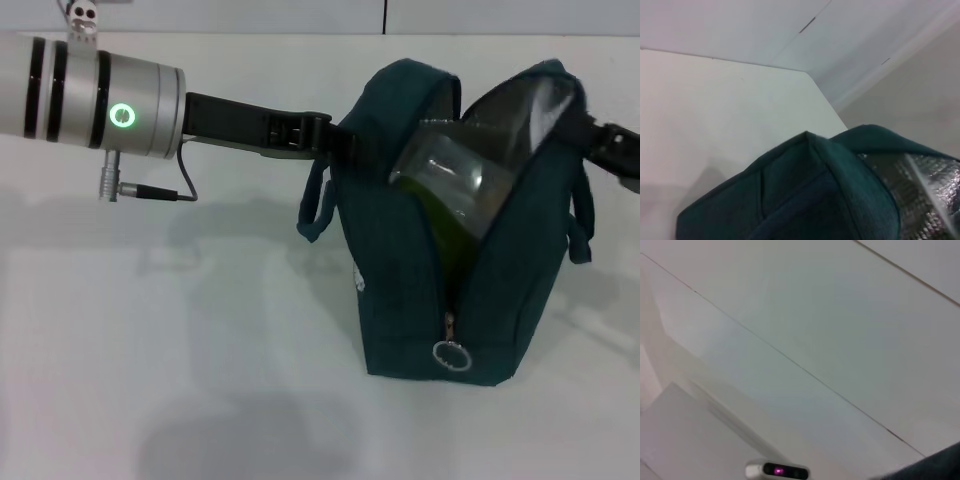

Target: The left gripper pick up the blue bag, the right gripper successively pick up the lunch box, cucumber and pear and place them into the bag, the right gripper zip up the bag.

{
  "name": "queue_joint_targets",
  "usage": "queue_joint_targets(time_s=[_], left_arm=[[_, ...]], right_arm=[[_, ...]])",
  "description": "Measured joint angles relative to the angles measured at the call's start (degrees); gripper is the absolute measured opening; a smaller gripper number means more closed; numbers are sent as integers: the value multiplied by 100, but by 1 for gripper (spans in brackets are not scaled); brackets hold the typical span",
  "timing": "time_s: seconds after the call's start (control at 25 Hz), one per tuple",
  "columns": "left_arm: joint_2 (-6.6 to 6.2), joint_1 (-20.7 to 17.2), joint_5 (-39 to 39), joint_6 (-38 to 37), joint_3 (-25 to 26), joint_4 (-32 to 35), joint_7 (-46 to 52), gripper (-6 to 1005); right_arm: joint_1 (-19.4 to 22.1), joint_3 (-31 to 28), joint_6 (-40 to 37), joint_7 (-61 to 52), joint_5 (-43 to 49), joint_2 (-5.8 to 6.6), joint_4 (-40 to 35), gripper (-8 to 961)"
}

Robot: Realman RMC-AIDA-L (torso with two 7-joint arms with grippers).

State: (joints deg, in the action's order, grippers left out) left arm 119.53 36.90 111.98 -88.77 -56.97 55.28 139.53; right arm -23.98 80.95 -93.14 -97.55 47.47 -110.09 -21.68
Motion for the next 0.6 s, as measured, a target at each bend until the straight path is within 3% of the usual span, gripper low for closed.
queue_joint_targets(time_s=[0.32, 0.6], left_arm=[[1, -4, 0, 0, -72, 0, -22, 133], [8, -8, 0, 22, -78, -87, -30, 134]], right_arm=[[416, -293, -579, 87, 28, 104, 5, 526], [783, -329, -1382, 1342, 576, 62, 7, 651]])
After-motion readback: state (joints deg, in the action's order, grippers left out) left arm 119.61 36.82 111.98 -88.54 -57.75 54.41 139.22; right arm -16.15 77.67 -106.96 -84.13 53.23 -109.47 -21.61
